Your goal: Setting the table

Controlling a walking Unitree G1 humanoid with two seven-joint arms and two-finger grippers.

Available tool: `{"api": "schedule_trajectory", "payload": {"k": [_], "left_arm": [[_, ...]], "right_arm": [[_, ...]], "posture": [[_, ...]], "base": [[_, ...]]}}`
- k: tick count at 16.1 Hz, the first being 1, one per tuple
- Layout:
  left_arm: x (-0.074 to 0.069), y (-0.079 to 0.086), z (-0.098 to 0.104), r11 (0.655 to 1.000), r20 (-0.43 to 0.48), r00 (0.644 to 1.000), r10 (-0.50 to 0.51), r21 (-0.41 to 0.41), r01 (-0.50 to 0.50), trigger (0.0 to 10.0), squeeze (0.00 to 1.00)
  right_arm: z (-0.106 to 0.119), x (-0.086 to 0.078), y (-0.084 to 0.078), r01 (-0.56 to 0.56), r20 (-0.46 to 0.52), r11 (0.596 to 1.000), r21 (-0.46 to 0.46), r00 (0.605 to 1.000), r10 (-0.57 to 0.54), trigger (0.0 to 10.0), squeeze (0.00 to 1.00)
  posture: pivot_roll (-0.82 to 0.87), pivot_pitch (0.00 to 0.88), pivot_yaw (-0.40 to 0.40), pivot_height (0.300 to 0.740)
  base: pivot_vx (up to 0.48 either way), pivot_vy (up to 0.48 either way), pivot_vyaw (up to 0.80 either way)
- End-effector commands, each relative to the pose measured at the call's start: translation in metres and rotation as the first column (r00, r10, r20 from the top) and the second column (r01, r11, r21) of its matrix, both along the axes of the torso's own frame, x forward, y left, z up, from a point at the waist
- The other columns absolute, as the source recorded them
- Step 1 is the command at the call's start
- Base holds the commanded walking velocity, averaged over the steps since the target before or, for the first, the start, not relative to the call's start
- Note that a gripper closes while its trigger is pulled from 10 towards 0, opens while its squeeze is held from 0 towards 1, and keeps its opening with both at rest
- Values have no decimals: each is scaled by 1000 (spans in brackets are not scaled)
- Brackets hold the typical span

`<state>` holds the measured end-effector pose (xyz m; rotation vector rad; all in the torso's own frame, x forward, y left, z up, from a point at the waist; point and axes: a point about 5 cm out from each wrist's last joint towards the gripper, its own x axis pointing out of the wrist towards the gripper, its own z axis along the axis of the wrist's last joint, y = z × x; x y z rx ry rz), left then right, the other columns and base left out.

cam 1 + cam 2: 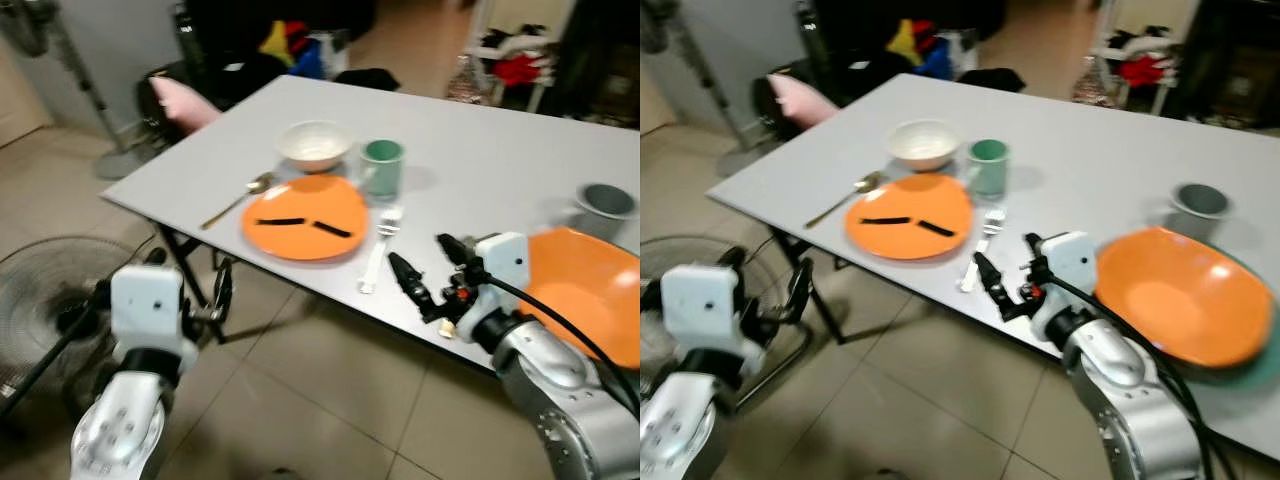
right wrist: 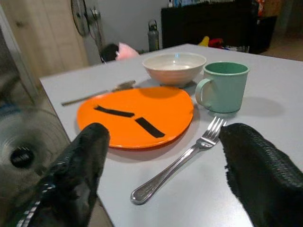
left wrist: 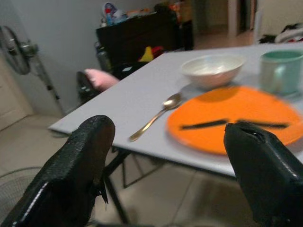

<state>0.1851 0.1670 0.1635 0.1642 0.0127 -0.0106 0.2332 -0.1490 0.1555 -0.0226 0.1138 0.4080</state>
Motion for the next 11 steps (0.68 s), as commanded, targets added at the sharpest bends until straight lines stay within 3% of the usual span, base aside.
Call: {"api": "schedule_trajectory", "payload": {"k": [1,2,3,9,11], "left_arm": [[-3,7,-3,999,-14,1000,15,52,-14,10000,788],[-7,9,-6,998,-33,999,17,65,-15,10000,94],[-9,11,-6,998,-37,999,24,62,-22,10000,0],[-11,10,-5,998,-26,999,37,60,-35,10000,0],[-10,10,-4,998,-26,999,36,57,-34,10000,0]], "right_arm": [[0,4,1,2,-7,1000,2,1000,-2,10000,1000],[1,7,-1,12,-1,1000,11,1000,-12,10000,1000],[1,8,-2,18,-1,1000,21,1000,-18,10000,1000],[-7,4,4,10,-43,997,70,999,-7,10000,1000],[-8,2,3,10,-51,997,72,999,-6,10000,1000]], "posture": [[-53,0,60,740],[-50,0,56,740],[-47,0,53,740],[-45,0,52,740],[-43,0,53,740]], "base": [[0,0,800],[0,0,800],[0,0,800],[0,0,800],[0,279,800]]}}
